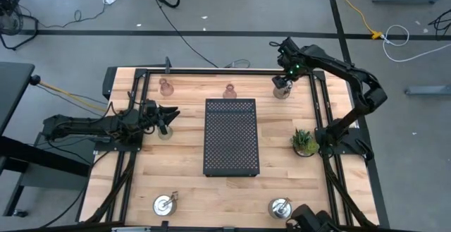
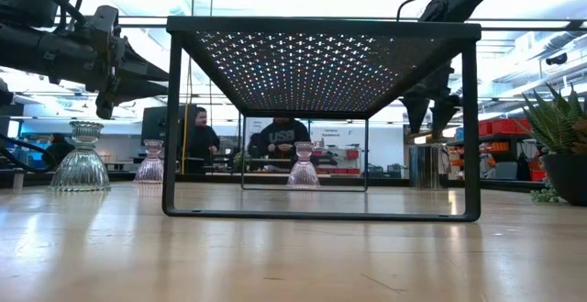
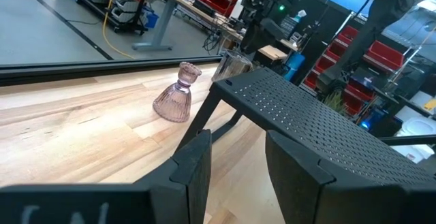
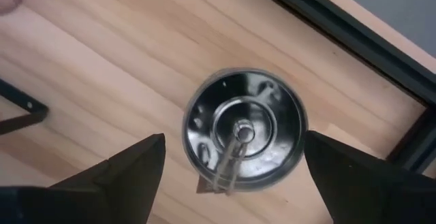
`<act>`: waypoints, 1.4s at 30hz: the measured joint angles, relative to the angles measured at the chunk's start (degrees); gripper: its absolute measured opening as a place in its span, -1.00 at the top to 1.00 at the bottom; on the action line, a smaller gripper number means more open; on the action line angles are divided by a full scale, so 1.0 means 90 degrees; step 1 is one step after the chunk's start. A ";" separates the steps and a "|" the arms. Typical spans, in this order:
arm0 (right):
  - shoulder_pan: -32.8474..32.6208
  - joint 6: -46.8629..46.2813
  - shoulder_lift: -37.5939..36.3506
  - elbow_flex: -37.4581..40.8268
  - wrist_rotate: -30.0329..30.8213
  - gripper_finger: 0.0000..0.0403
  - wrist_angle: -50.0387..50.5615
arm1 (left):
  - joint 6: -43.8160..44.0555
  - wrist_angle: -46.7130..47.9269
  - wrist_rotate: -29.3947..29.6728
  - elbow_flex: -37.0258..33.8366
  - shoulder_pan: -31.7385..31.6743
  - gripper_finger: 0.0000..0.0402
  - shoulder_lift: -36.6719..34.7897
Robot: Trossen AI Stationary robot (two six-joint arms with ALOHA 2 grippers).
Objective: Pick & Place candle stick holders
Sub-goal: Put the top brown scented candle on the shelf
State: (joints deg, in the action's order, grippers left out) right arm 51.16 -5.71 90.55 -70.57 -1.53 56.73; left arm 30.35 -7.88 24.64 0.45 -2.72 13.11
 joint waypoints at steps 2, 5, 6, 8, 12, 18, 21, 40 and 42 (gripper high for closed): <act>0.0001 0.0041 0.0001 0.0002 -0.0202 -0.72 -0.0033 | -0.0002 0.0000 0.0018 0.0000 0.0002 0.29 -0.0001; 0.0002 0.0043 0.0001 0.0002 -0.0483 -0.72 -0.0231 | -0.0002 0.0000 0.0022 0.0000 0.0000 0.29 -0.0001; 0.0002 0.0039 0.0001 0.0002 -0.0585 -0.72 -0.0277 | -0.0002 0.0000 0.0022 0.0000 0.0001 0.29 -0.0001; 0.0000 0.0037 -0.0001 0.0002 -0.0754 -0.75 -0.0294 | -0.0002 0.0000 0.0022 0.0000 0.0002 0.29 0.0000; 0.0000 0.0068 0.0001 0.0002 -0.0771 -0.87 -0.0305 | -0.0002 0.0000 0.0024 0.0000 0.0002 0.29 -0.0001; 0.0000 0.0520 0.0001 0.0002 -0.1233 -0.94 -0.0196 | -0.0005 0.0000 0.0024 0.0000 0.0000 0.29 -0.0001; 0.0000 0.0501 -0.0001 0.0002 -0.1182 -0.88 -0.0244 | -0.0010 0.0000 0.0066 0.0000 0.0001 0.29 0.0001; 0.0000 0.1024 0.0001 0.0005 -0.0691 -0.88 -0.0021 | -0.0002 0.0002 0.0138 0.0000 0.0002 0.29 -0.0001; 0.0000 0.1029 0.0001 0.0005 -0.0445 -0.87 0.0005 | -0.0002 0.0002 0.0141 0.0002 0.0000 0.29 -0.0001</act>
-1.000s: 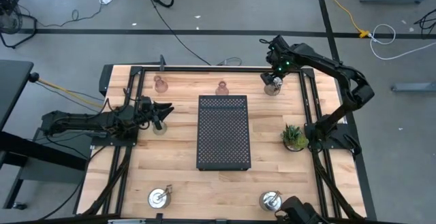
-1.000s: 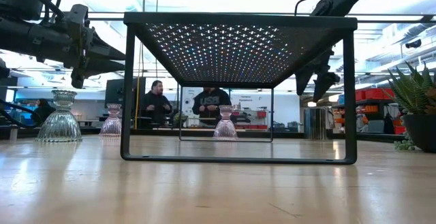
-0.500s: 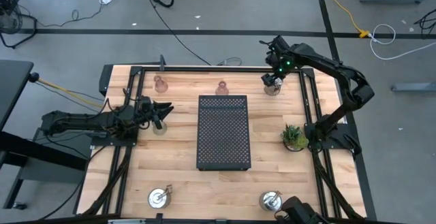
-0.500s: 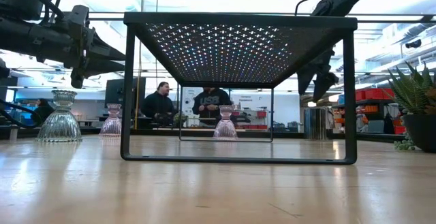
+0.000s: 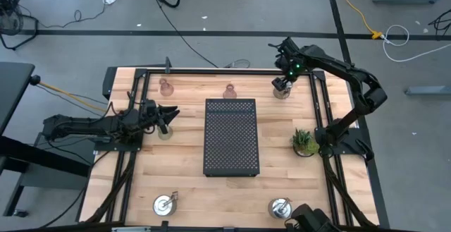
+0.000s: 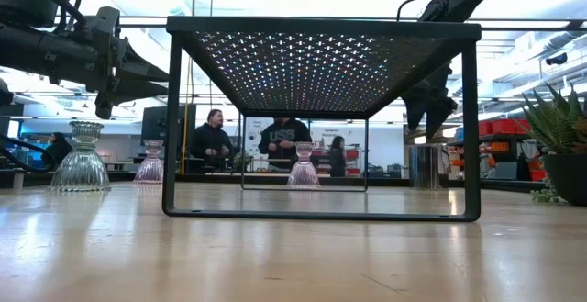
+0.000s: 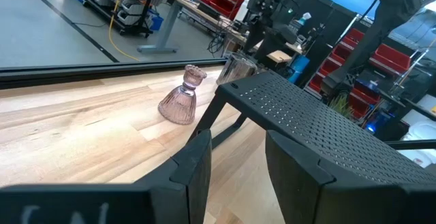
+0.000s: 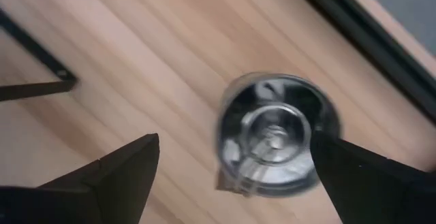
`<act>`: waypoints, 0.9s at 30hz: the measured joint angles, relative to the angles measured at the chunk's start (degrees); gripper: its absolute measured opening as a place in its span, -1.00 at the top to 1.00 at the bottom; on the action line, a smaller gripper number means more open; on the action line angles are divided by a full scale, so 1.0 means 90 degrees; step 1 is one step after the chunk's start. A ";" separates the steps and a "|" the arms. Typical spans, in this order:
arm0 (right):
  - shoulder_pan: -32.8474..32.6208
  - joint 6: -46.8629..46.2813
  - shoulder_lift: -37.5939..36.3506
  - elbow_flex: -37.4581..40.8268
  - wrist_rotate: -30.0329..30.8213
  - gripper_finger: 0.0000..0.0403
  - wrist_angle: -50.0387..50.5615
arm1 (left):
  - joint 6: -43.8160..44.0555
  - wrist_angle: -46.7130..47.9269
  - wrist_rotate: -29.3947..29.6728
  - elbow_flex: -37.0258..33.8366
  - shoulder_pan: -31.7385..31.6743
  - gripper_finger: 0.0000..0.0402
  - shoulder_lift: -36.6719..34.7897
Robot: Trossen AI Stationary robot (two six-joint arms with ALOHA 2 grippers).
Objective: Pick & Place candle stick holders
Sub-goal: Put the top brown scented candle on the shelf
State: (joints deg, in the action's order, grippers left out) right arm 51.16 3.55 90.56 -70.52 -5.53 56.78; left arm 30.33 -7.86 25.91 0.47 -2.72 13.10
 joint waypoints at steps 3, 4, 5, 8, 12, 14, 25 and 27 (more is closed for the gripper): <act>0.0000 0.0000 0.0000 0.0000 0.0304 -0.87 0.0030 | 0.0000 0.0002 -0.0002 -0.0002 0.0002 0.29 0.0001; 0.0000 -0.0017 0.0000 0.0000 0.0377 -0.87 0.0045 | 0.0000 0.0001 0.0000 -0.0001 0.0001 0.29 0.0000; 0.0002 -0.0098 -0.0002 0.0000 0.0400 -0.87 0.0042 | 0.0000 0.0002 -0.0002 -0.0002 0.0001 0.29 0.0001; 0.0002 -0.0178 -0.0002 0.0000 0.0397 -0.87 0.0013 | 0.0000 0.0002 -0.0002 0.0000 0.0000 0.29 0.0000; 0.0000 -0.0345 0.0000 0.0055 0.0395 -0.87 -0.0044 | 0.0000 0.0002 -0.0002 -0.0002 0.0001 0.29 0.0000; 0.0000 -0.0342 -0.0001 0.0157 0.0412 -0.87 -0.0097 | 0.0000 0.0002 -0.0002 -0.0001 0.0002 0.29 0.0000; 0.0003 -0.0369 0.0002 0.0539 0.0801 -0.87 -0.0639 | 0.0000 0.0052 0.0000 -0.0001 0.0002 0.29 0.0001; 0.0002 -0.0400 -0.0007 0.0602 0.0773 -0.87 -0.0751 | 0.0000 0.0053 0.0000 0.0000 0.0002 0.29 0.0002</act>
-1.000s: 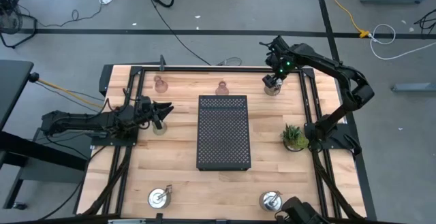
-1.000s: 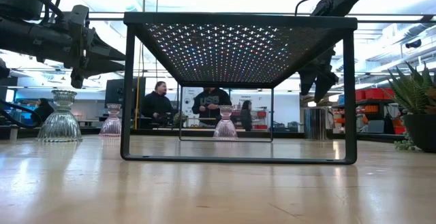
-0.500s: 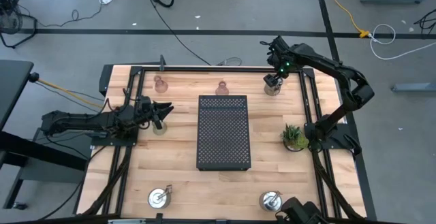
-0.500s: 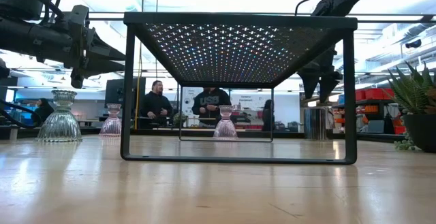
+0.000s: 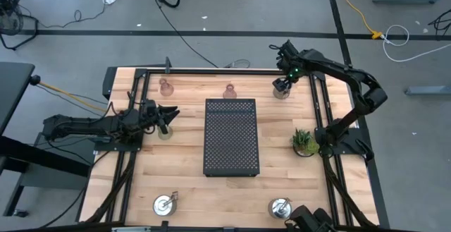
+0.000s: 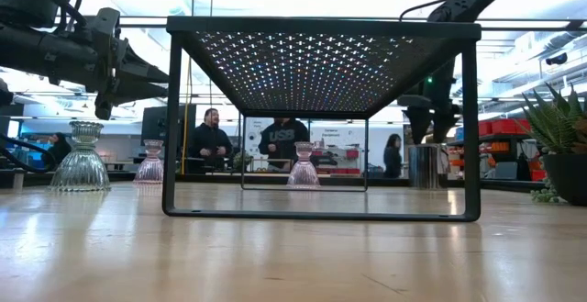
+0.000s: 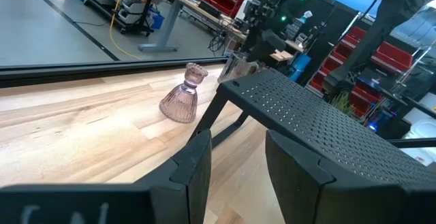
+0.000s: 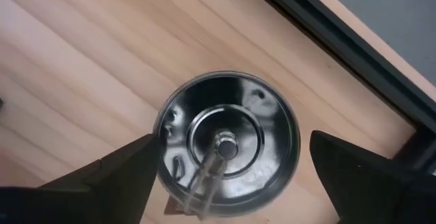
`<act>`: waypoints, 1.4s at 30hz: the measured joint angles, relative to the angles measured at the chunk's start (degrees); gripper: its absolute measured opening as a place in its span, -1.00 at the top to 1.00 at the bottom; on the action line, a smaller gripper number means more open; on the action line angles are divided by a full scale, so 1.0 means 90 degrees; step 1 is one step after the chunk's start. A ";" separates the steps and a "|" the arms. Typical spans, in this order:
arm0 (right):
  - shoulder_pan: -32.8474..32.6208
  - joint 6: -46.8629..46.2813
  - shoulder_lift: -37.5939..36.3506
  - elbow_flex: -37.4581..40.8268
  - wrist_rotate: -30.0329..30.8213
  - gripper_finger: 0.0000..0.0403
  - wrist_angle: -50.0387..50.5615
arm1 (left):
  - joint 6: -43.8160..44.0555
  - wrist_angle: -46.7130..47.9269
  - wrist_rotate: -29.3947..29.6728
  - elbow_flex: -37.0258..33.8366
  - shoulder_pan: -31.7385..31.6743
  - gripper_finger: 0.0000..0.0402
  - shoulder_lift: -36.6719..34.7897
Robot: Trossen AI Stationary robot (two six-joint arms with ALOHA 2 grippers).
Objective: Pick & Place candle stick holders
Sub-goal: Put the top brown scented candle on the shelf
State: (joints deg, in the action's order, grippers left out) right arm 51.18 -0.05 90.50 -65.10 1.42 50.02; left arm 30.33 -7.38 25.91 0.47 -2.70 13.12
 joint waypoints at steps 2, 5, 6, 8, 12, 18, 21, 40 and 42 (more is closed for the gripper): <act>0.0002 -0.0095 -0.0002 0.0027 -0.0088 -0.87 -0.0050 | -0.0002 0.0000 0.0000 -0.0002 0.0000 0.29 0.0001; 0.0000 -0.0110 0.0000 0.0029 -0.0145 -0.87 -0.0061 | -0.0002 0.0002 0.0000 0.0000 0.0000 0.29 -0.0002; 0.0000 -0.0110 0.0000 0.0029 -0.0149 -0.87 -0.0061 | -0.0002 0.0002 0.0000 0.0000 0.0000 0.29 0.0001; 0.0000 -0.0110 0.0000 0.0032 -0.0157 -0.87 -0.0061 | -0.0002 0.0009 0.0026 -0.0002 -0.0002 0.29 0.0000; -0.0001 -0.0084 0.0000 0.0034 -0.0117 -0.87 -0.0092 | -0.0002 0.0014 0.0177 0.0000 0.0000 0.29 -0.0002; -0.0002 -0.0107 0.0005 0.0036 -0.0115 -0.87 -0.0139 | -0.0002 0.0017 0.0326 -0.0002 -0.0002 0.29 -0.0001; -0.0002 -0.0107 0.0005 0.0037 -0.0113 -0.87 -0.0139 | -0.0003 0.0019 0.0333 -0.0002 0.0000 0.29 -0.0001; 0.0027 -0.0274 0.0015 -0.0344 -0.0140 -0.89 0.0416 | 0.0010 0.0019 0.0333 0.0000 0.0000 0.29 0.0000; 0.0027 -0.0277 0.0015 -0.0296 -0.0176 -0.89 0.0410 | 0.0007 0.0020 0.0333 0.0000 0.0000 0.29 -0.0002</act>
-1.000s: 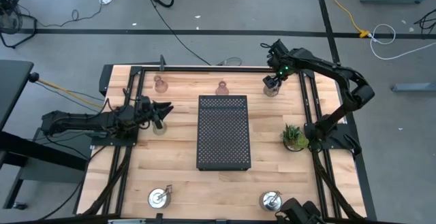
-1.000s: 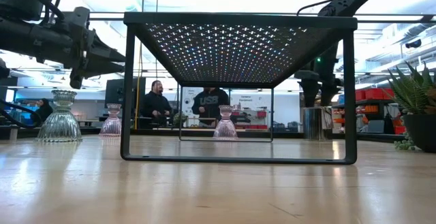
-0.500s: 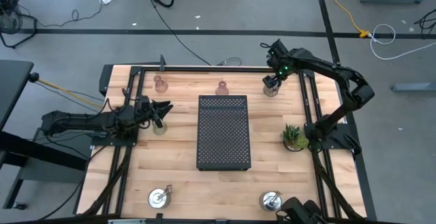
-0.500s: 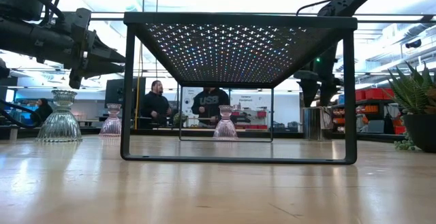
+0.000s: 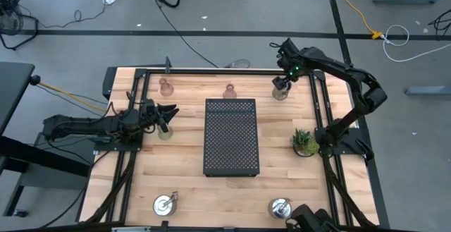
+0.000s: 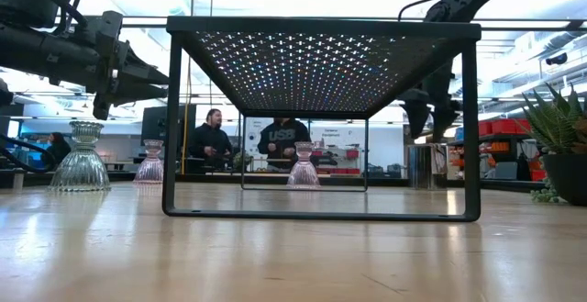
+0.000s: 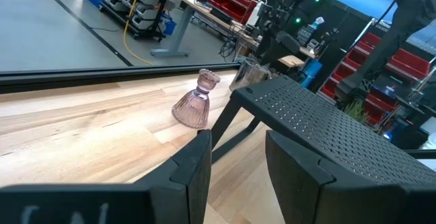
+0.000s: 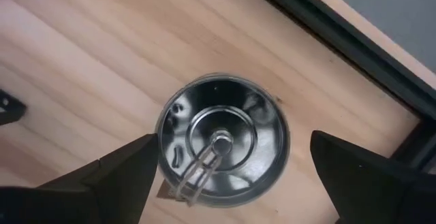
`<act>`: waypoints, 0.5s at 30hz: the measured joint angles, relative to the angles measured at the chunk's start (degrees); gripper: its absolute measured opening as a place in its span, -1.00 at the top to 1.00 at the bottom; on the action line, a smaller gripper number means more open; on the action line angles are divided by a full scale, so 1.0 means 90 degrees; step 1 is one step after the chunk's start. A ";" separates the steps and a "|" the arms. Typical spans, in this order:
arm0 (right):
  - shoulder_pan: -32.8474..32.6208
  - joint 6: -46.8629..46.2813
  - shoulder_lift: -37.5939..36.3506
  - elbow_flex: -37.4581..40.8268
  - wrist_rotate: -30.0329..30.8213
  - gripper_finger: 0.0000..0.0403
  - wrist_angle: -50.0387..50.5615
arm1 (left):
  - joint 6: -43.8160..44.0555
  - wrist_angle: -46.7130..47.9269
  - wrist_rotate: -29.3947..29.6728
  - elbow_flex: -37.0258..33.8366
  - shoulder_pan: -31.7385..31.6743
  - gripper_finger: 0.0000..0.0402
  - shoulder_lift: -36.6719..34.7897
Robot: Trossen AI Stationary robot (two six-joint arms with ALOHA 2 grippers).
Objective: Pick & Place candle stick holders
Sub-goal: Put the top brown scented candle on the shelf
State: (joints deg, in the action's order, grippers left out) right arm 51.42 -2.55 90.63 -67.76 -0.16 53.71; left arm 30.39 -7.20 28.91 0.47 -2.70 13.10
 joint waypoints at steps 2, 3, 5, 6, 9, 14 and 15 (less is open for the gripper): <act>0.0000 -0.0005 0.0000 0.0076 -0.0207 -0.89 0.0029 | 0.0000 0.0001 0.0000 0.0000 -0.0001 0.29 0.0002; -0.0008 -0.0009 0.0000 0.0107 -0.0258 -0.89 0.0027 | 0.0000 0.0004 -0.0002 -0.0002 -0.0002 0.29 0.0002; -0.0045 -0.0002 0.0000 0.0149 -0.0196 -0.89 0.0004 | -0.0003 0.0010 0.0000 0.0000 -0.0001 0.29 0.0001; -0.0057 -0.0002 0.0000 0.0165 -0.0156 -0.89 -0.0020 | -0.0003 0.0010 0.0000 0.0000 -0.0001 0.29 0.0002; -0.0075 -0.0001 0.0000 0.0177 -0.0083 -0.89 -0.0126 | -0.0003 0.0010 -0.0002 -0.0002 -0.0002 0.29 0.0002; -0.0073 -0.0165 -0.0002 0.0177 -0.0185 -0.89 -0.0184 | -0.0007 0.0010 -0.0002 0.0000 0.0000 0.29 0.0000; -0.0075 -0.0165 -0.0002 0.0177 -0.0185 -0.89 -0.0187 | -0.0010 0.0010 0.0000 0.0000 -0.0002 0.29 0.0002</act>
State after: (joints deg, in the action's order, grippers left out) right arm 50.74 -4.03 90.61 -66.17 -1.83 52.03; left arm 30.30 -7.11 28.91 0.47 -2.72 13.12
